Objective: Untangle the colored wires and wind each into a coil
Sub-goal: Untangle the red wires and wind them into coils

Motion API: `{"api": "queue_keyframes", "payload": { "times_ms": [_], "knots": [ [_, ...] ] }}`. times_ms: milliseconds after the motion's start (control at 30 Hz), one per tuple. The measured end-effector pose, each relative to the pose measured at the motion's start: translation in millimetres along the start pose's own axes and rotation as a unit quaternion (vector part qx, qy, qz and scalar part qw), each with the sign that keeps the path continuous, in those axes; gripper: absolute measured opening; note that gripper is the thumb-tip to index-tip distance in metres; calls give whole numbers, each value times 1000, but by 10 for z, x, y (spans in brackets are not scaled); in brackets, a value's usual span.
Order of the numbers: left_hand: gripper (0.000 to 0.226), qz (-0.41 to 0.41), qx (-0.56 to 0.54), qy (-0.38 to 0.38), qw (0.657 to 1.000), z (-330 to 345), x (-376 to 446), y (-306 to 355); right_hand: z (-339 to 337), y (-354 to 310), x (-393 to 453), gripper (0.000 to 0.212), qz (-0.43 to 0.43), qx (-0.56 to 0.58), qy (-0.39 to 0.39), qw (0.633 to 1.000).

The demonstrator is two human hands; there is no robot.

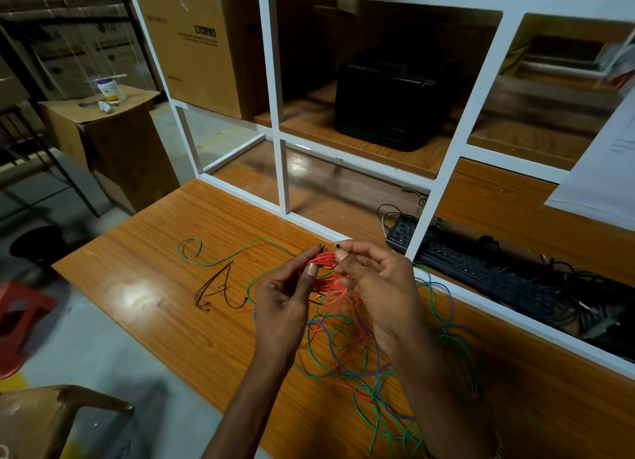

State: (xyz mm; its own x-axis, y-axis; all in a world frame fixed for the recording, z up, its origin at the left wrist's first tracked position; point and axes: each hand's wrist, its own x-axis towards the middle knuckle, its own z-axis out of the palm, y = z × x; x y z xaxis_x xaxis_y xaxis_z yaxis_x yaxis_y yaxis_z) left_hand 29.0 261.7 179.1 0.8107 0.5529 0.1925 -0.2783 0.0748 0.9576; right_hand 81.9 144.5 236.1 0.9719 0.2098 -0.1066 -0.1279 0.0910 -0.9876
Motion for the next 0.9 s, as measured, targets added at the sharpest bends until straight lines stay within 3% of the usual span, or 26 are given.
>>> {"api": "queue_keyframes", "payload": {
  "times_ms": [133, 333, 500, 900],
  "knots": [
    [27, 13, 10, -12, 1000, 19, -8, -13, -23, -31, -16, 24, 0, -2, -4, 1000],
    [27, 21, 3, -42, 999, -35, 0, -44, -105, -83, -1, 47, 68, 32, -14, 997],
    [28, 25, 3, -66, 997, -80, 2, -27, -168, -115, 6, 46, 107, 73, -38, 991],
    [29, 60, 19, -101, 993, -181, 3, 4, -170, -125, 19, 48, 135, 25, -50, 989]
  ]
}}
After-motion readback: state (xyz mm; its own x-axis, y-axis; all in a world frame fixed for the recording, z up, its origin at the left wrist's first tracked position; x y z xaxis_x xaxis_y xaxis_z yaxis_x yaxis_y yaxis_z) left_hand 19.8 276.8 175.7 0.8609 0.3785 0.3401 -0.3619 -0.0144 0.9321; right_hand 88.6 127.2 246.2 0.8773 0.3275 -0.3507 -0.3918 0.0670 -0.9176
